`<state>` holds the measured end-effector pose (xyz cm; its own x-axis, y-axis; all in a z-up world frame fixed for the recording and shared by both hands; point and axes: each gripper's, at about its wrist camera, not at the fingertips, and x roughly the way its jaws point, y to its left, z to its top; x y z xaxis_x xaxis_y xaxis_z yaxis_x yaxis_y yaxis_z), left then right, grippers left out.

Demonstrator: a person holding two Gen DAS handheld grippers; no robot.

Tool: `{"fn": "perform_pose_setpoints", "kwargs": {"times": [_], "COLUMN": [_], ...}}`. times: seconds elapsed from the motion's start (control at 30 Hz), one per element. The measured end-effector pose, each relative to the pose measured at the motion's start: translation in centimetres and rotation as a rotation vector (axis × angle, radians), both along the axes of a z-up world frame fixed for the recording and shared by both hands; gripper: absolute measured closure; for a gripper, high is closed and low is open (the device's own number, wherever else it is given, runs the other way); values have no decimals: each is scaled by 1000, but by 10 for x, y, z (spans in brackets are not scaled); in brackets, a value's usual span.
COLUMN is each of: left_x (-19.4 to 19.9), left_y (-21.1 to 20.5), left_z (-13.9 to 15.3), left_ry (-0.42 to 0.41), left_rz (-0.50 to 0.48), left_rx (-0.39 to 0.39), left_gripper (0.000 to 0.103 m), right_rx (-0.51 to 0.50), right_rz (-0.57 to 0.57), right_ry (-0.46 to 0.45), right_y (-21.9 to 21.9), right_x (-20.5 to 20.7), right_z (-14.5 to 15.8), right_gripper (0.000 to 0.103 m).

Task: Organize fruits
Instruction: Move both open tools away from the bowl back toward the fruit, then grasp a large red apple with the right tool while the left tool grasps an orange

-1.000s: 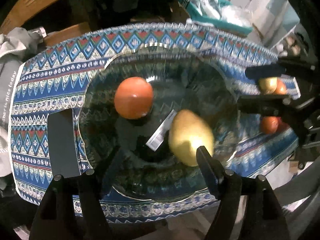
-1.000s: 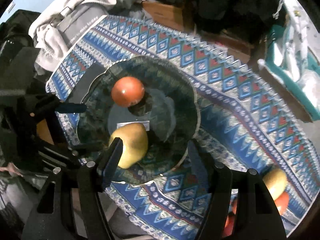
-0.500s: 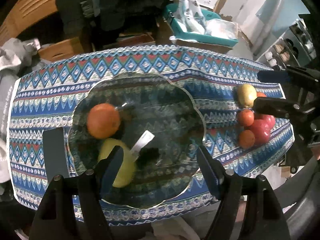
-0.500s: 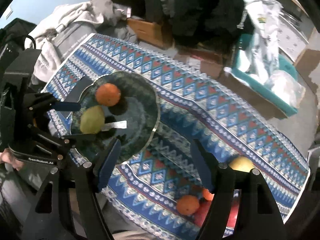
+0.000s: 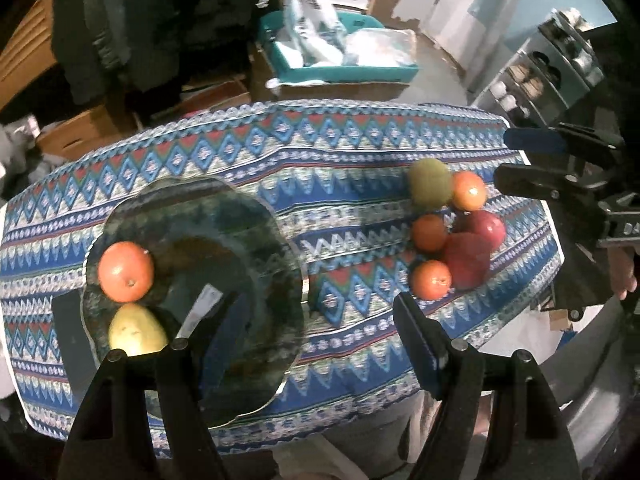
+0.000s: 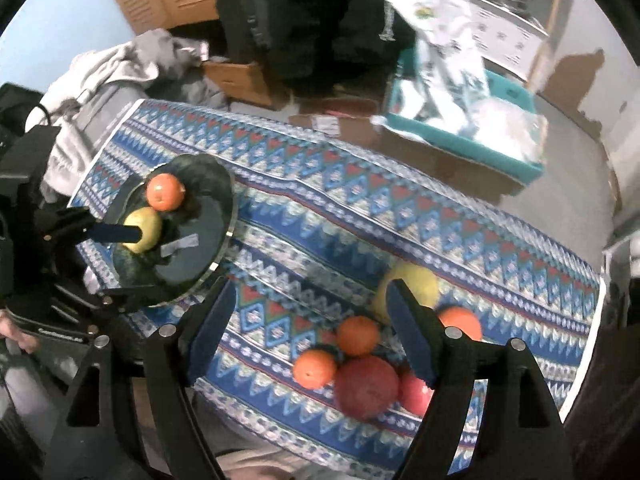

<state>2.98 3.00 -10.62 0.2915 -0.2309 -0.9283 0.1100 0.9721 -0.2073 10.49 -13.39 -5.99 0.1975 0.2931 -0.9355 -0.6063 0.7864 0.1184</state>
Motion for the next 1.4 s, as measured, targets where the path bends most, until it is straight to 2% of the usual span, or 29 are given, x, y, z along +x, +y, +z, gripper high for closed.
{"fn": "perform_pose_setpoints", "kwargs": {"times": [0.5, 0.8, 1.17, 1.4], "left_x": [14, 22, 32, 44], "left_y": [-64, -102, -128, -128], "left_z": [-3, -18, -48, -70], "left_ry": [20, 39, 61, 74], "left_rz": [-83, -136, -188, -182], "left_rx": [-4, 15, 56, 76], "left_gripper": [26, 26, 26, 26], "right_rx": [-26, -65, -35, -38], "right_rz": [-180, -257, -298, -281], "right_ry": [67, 127, 234, 249], "right_y": [-104, -150, -172, -165], "right_x": [3, -2, 2, 7], "right_z": [-32, -69, -111, -127], "right_gripper": [25, 25, 25, 25]}}
